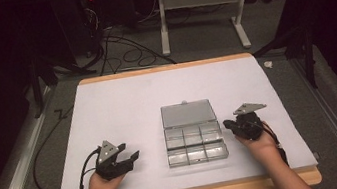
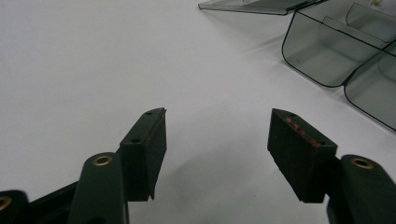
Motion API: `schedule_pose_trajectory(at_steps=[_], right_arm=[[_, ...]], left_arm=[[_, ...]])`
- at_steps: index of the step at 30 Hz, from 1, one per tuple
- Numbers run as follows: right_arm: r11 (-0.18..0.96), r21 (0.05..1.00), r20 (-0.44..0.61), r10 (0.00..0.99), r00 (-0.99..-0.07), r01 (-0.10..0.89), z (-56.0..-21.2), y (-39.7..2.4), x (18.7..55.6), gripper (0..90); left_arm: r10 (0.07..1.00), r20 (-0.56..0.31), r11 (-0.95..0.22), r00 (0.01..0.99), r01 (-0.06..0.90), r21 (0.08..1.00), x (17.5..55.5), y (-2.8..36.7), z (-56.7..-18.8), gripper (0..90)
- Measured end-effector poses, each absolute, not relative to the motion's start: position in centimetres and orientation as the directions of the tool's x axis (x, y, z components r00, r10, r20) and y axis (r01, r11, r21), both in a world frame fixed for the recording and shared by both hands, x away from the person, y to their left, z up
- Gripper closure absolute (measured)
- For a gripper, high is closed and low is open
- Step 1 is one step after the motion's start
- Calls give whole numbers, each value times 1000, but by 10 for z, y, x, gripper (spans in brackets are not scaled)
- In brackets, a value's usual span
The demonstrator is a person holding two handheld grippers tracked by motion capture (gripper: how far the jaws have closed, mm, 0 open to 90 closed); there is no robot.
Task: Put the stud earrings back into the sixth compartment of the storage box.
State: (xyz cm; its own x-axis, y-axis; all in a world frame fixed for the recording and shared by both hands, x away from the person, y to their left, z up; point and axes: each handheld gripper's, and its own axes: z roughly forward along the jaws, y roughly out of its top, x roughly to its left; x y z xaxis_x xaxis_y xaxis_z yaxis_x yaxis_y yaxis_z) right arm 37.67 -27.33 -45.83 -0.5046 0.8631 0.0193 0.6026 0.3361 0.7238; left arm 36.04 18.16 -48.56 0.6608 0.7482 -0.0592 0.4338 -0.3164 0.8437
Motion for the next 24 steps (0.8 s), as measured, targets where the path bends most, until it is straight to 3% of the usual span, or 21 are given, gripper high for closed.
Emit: schedule_pose_trajectory(at_steps=[24], right_arm=[[280, 739, 35, 893, -450, 613, -450, -303, 317, 881]], left_arm=[[723, -59, -372, 688, 459, 807, 365, 177, -486, 367]])
